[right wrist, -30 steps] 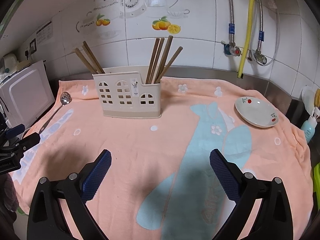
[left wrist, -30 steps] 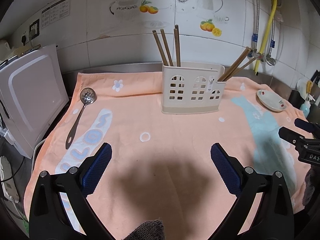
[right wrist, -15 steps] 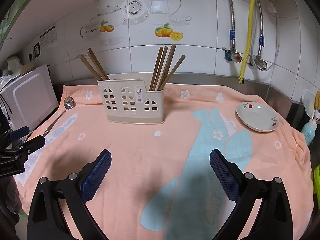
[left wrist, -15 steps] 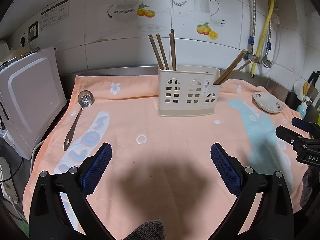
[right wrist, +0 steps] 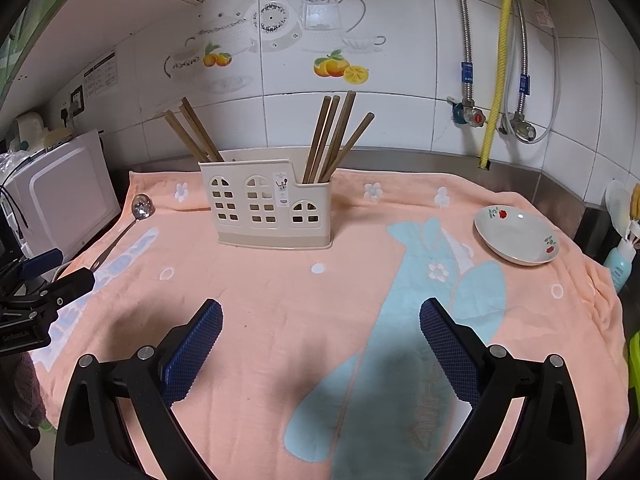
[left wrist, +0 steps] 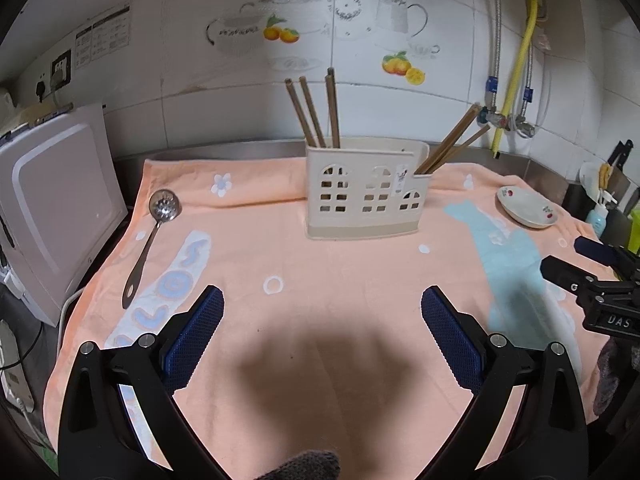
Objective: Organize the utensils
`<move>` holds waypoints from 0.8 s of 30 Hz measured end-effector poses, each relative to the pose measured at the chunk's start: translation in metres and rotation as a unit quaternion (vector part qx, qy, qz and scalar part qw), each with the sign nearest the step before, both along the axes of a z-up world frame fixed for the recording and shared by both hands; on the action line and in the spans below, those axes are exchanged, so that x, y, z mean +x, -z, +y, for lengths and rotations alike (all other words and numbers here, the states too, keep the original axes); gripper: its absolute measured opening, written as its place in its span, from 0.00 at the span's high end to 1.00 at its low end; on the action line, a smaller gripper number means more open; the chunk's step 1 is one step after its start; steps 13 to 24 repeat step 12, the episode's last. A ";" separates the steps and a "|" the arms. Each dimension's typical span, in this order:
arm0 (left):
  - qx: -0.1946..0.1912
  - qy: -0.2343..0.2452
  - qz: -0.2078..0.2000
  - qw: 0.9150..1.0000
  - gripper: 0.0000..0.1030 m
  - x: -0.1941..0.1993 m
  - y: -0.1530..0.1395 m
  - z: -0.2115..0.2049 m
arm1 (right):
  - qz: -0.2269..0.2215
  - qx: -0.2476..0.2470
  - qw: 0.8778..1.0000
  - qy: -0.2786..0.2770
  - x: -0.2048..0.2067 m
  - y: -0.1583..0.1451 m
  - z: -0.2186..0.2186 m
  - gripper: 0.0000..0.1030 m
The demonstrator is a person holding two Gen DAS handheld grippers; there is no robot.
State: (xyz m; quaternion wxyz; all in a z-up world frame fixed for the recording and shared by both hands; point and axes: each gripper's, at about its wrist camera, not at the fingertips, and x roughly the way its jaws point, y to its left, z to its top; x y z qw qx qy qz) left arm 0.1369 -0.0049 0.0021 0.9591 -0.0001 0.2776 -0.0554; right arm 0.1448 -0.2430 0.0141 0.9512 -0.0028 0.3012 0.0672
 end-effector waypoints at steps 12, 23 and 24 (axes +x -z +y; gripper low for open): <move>-0.009 -0.002 -0.006 1.000 0.05 -0.003 -0.005 0.001 | -0.004 0.004 1.000 -0.002 -0.002 -0.001 -0.001 0.07; -0.009 -0.002 -0.006 1.000 0.05 -0.003 -0.005 0.001 | -0.004 0.004 1.000 -0.002 -0.002 -0.001 -0.001 0.07; -0.009 -0.002 -0.006 1.000 0.05 -0.003 -0.005 0.001 | -0.004 0.004 1.000 -0.002 -0.002 -0.001 -0.001 0.07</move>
